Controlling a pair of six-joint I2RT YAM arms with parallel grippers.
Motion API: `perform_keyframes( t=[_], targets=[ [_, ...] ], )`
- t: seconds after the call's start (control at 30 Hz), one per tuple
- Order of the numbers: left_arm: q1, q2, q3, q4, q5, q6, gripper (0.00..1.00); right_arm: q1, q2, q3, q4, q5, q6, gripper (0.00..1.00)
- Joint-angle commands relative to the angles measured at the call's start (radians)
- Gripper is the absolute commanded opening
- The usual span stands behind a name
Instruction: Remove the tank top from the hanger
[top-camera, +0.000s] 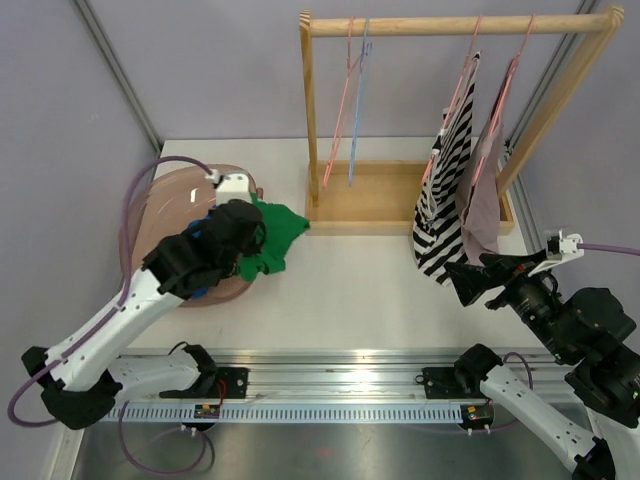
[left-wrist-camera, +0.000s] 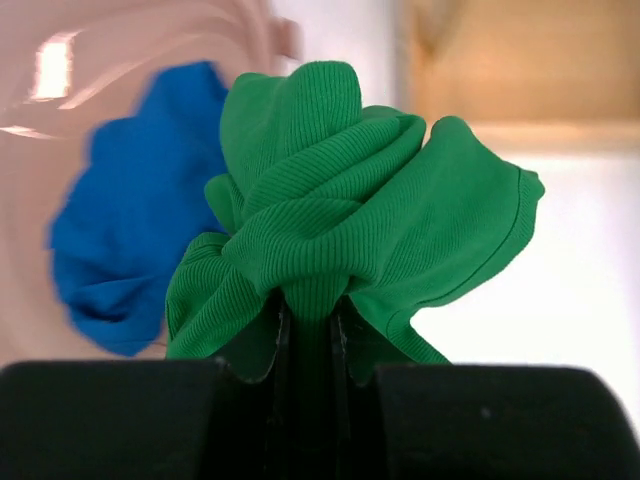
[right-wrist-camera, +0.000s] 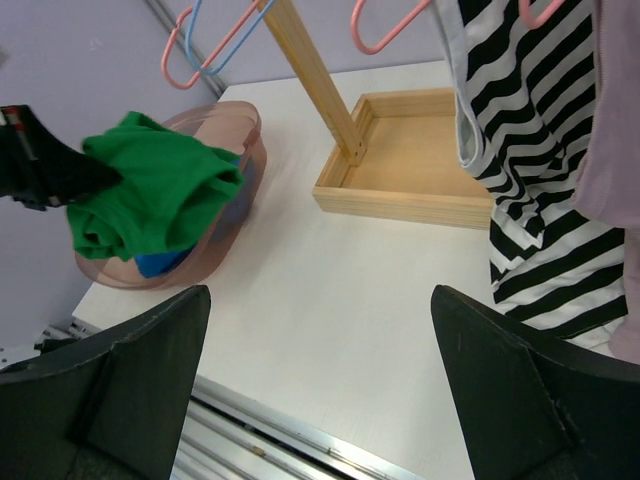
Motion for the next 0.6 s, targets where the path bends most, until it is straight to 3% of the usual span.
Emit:
perform_keyframes(
  t=[0.0,0.1,0.13,0.2,0.27,0.47,0.57],
  targets=[
    [0.171,-0.058,0.04,-0.038,-0.02,0.072,0.0,0.007,-0.002,0.004,0.024,0.094,0.016,1.0],
    [0.347,-0.073,0.014,-0.004,0.041,0.115,0.02,0.007,0.004,-0.004,0.053,0.095,0.016,0.99],
    [0.436,-0.07,-0.007,0.022,0.082,0.127,0.22,0.007,0.008,-0.008,0.07,0.088,0.011,1.0],
    [0.519,-0.057,-0.024,0.033,0.136,0.151,0.52,0.007,0.031,-0.014,0.09,0.08,0.008,0.99],
    [0.596,-0.04,-0.044,0.051,0.197,0.164,0.98,0.007,0.06,0.002,0.097,0.079,0.008,0.99],
    [0.613,-0.121,-0.124,0.106,0.285,0.187,0.99,0.007,0.276,0.129,0.088,0.158,0.024,0.99],
    [0.613,-0.211,-0.199,0.161,0.415,0.222,0.99,0.005,0.376,0.2,0.102,0.21,0.021,1.0]
  ],
)
